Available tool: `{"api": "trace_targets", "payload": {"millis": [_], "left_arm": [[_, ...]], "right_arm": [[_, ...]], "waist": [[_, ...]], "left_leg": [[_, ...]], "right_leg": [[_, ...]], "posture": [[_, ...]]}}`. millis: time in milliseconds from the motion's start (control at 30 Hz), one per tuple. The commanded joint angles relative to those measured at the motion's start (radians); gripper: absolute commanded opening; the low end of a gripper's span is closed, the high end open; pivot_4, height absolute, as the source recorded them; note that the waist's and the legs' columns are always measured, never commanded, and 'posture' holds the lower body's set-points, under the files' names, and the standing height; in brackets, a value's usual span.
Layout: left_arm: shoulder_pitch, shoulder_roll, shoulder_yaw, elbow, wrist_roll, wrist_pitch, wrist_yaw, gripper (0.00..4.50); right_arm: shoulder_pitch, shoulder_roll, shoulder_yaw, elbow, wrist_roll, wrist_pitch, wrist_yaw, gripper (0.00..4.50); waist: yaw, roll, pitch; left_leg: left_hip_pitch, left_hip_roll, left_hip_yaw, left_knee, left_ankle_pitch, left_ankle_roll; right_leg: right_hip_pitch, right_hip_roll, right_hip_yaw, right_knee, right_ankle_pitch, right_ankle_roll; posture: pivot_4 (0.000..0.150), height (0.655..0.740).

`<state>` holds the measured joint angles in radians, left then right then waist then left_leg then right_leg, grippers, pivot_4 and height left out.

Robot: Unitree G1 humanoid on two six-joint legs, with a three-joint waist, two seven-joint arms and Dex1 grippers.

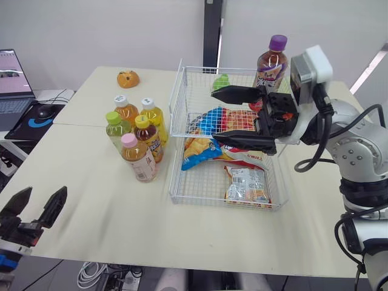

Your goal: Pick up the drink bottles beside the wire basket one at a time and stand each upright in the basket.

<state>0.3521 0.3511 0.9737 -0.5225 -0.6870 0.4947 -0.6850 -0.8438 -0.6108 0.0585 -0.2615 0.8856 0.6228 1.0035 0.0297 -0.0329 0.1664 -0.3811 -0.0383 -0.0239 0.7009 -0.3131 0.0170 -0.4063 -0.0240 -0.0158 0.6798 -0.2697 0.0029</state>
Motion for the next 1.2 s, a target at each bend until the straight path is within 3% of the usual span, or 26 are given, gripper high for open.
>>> {"api": "trace_targets", "payload": {"millis": [33, 267, 400, 633, 867, 967, 1200], "left_arm": [[-0.065, 0.068, -0.061, -0.020, -0.026, -0.005, 0.060, 4.46], [-0.372, 0.228, -0.287, 0.151, 0.037, 0.031, 0.163, 4.46], [-0.576, 0.272, -0.436, 0.351, 0.152, -0.023, 0.191, 4.46], [-0.718, 0.269, -0.558, 0.525, 0.227, -0.098, 0.161, 4.46], [-0.768, 0.265, -0.584, 0.593, 0.255, -0.146, 0.160, 4.46], [-0.762, 0.266, -0.577, 0.598, 0.250, -0.155, 0.153, 3.89], [-0.731, 0.262, -0.567, 0.574, 0.243, -0.156, 0.147, 1.73]], "right_arm": [[-0.019, 0.005, -0.025, -0.005, -0.019, -0.013, 0.015, 4.50], [0.012, -0.014, -0.063, -0.058, -0.026, 0.013, -0.028, 4.50], [0.050, -0.041, -0.106, -0.123, -0.013, 0.045, -0.080, 4.50], [0.081, -0.081, -0.165, -0.194, 0.016, 0.100, -0.146, 4.50], [0.100, -0.098, -0.197, -0.236, 0.049, 0.132, -0.192, 4.50], [0.106, -0.104, -0.204, -0.249, 0.061, 0.138, -0.208, 4.50], [0.112, -0.106, -0.206, -0.259, 0.068, 0.141, -0.217, 4.50]], "waist": [[-0.004, 0.001, -0.001], [-0.008, 0.003, -0.002], [-0.007, 0.003, -0.002], [-0.022, 0.003, -0.002], [-0.026, 0.003, -0.002], [-0.026, 0.003, -0.002], [-0.026, 0.003, -0.002]], "left_leg": [[0.002, 0.000, 0.000, -0.001, 0.000, 0.000], [0.001, 0.000, 0.000, -0.002, 0.000, 0.000], [0.000, 0.000, 0.000, -0.002, 0.000, 0.000], [-0.002, 0.000, 0.002, -0.004, 0.000, -0.001], [-0.002, 0.000, 0.002, -0.004, 0.000, 0.000], [-0.002, 0.000, 0.002, -0.004, 0.000, 0.000], [-0.002, 0.000, 0.002, -0.004, 0.000, 0.000]], "right_leg": [[0.001, 0.000, 0.000, 0.000, 0.000, 0.000], [-0.001, 0.000, 0.000, 0.000, 0.000, 0.000], [-0.001, 0.000, 0.000, 0.000, 0.000, 0.000], [-0.004, 0.000, 0.001, -0.001, 0.000, 0.000], [-0.004, 0.000, 0.001, -0.001, 0.000, 0.000], [-0.004, 0.000, 0.001, -0.001, 0.000, 0.000], [-0.004, 0.000, 0.001, -0.001, 0.000, 0.000]], "posture": [[0.150, 0.7400], [0.150, 0.7400], [0.150, 0.7400], [0.150, 0.7400], [0.150, 0.7400], [0.150, 0.7400], [0.150, 0.7400]]}}
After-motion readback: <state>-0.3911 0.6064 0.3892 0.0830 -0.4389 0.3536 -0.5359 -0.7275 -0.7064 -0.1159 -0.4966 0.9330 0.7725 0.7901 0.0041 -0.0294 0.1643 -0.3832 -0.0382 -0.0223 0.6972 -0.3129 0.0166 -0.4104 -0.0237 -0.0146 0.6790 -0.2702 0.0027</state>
